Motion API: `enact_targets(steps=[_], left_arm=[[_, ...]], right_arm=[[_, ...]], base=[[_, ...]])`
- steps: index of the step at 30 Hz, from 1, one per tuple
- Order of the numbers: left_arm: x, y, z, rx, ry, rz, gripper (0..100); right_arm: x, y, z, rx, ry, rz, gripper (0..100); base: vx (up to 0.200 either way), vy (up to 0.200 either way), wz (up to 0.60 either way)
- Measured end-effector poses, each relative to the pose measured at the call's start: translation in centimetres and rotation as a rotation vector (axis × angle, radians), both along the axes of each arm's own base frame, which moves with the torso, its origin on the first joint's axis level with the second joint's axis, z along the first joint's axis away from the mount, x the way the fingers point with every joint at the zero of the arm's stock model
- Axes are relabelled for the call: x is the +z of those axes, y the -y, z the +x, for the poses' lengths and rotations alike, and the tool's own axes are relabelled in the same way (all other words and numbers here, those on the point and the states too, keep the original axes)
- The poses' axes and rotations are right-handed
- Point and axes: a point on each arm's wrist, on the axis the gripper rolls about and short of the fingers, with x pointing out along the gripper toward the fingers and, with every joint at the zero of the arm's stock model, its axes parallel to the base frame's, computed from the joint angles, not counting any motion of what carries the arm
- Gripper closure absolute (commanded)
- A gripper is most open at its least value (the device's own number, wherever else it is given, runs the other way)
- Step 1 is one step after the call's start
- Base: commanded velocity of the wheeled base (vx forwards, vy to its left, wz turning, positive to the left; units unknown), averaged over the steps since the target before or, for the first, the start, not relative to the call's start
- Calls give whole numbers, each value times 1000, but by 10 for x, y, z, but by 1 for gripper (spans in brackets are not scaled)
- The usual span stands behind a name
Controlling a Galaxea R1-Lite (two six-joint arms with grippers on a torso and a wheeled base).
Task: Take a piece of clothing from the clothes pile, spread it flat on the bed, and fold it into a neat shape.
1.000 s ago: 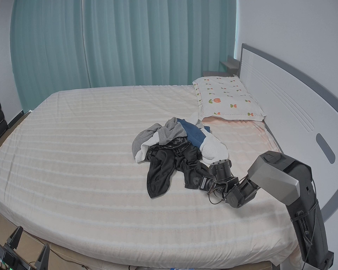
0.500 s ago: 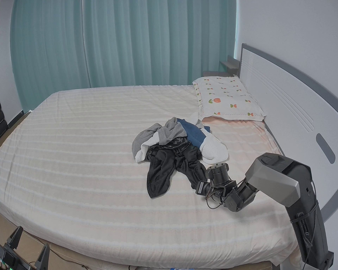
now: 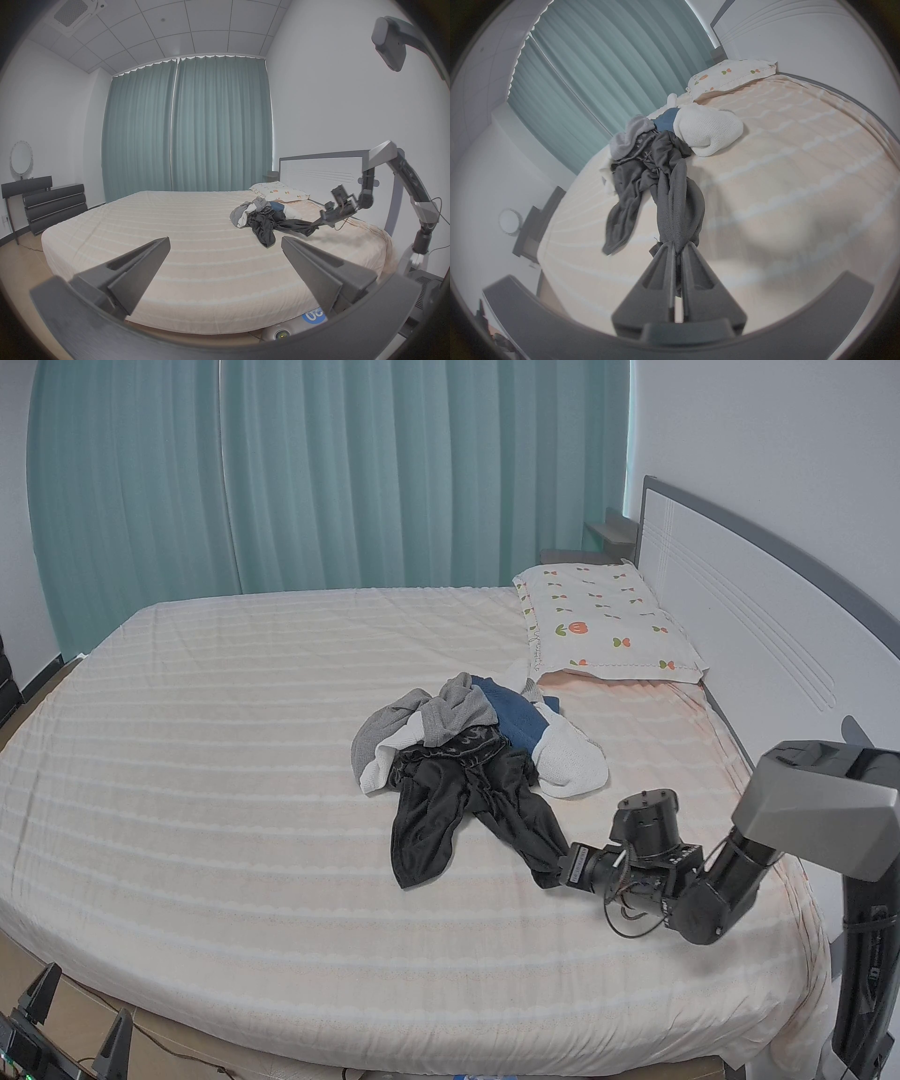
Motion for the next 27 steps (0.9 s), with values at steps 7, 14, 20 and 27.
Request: enact_targets(steps=[7, 14, 20, 27], left_arm=[[0, 0, 0, 0, 1, 5, 0], [1, 0, 0, -2, 11, 43, 0], [1, 0, 0, -8, 21, 70, 0], [24, 1, -3, -50, 88, 58, 0]], right_arm=[[48, 25, -64, 54, 60, 111, 100], [101, 47, -129, 139, 188, 227, 100], [128, 61, -166, 203, 287, 296, 100], [144, 68, -181, 227, 360, 337, 100]], base=[[0, 0, 0], [0, 0, 0], [0, 0, 0], [0, 0, 0]])
